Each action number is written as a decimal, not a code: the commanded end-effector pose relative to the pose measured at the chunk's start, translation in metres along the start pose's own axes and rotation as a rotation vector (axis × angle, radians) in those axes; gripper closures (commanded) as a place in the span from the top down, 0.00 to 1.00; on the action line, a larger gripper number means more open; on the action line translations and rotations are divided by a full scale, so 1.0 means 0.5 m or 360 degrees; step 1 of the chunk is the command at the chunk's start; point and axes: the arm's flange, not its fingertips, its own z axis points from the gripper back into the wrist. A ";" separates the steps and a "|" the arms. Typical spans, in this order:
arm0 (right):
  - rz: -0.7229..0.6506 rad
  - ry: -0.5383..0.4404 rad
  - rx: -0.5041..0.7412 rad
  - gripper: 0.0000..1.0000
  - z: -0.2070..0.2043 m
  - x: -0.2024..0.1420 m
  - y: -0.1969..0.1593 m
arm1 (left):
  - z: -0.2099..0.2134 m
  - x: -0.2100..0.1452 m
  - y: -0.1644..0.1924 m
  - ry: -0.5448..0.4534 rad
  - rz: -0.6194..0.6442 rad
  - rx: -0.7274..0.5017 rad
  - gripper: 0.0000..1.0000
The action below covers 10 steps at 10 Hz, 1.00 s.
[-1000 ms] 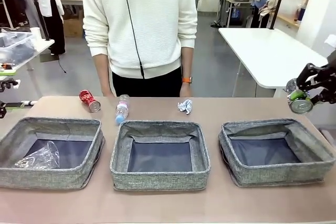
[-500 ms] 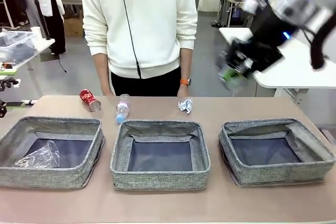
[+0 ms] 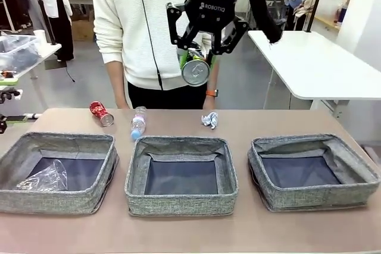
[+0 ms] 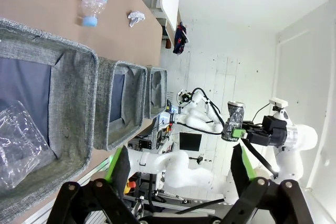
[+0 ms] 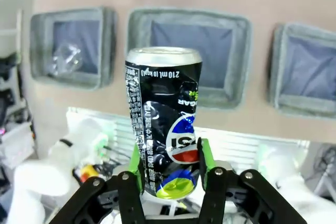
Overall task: Sort the waste into the appropriate baskets.
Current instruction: Pick up the waste item pointed out by the person.
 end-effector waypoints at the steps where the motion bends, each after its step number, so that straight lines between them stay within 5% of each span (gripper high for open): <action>1: -0.0126 -0.0028 -0.0138 0.48 0.025 0.013 0.011 | -0.001 0.000 -0.001 -0.0010 -0.0019 0.0004 1.00; 3: -0.0130 -0.0052 -0.0212 0.48 0.065 0.006 0.021 | -0.001 0.000 -0.001 -0.0010 -0.0019 0.0004 1.00; 7: -0.0137 -0.0226 -0.0045 0.48 0.187 -0.018 0.013 | -0.001 0.000 -0.001 -0.0010 -0.0019 0.0004 1.00; 10: -0.0070 -0.0192 -0.0061 0.48 0.179 -0.022 0.016 | -0.001 0.000 -0.001 -0.0010 -0.0019 0.0004 1.00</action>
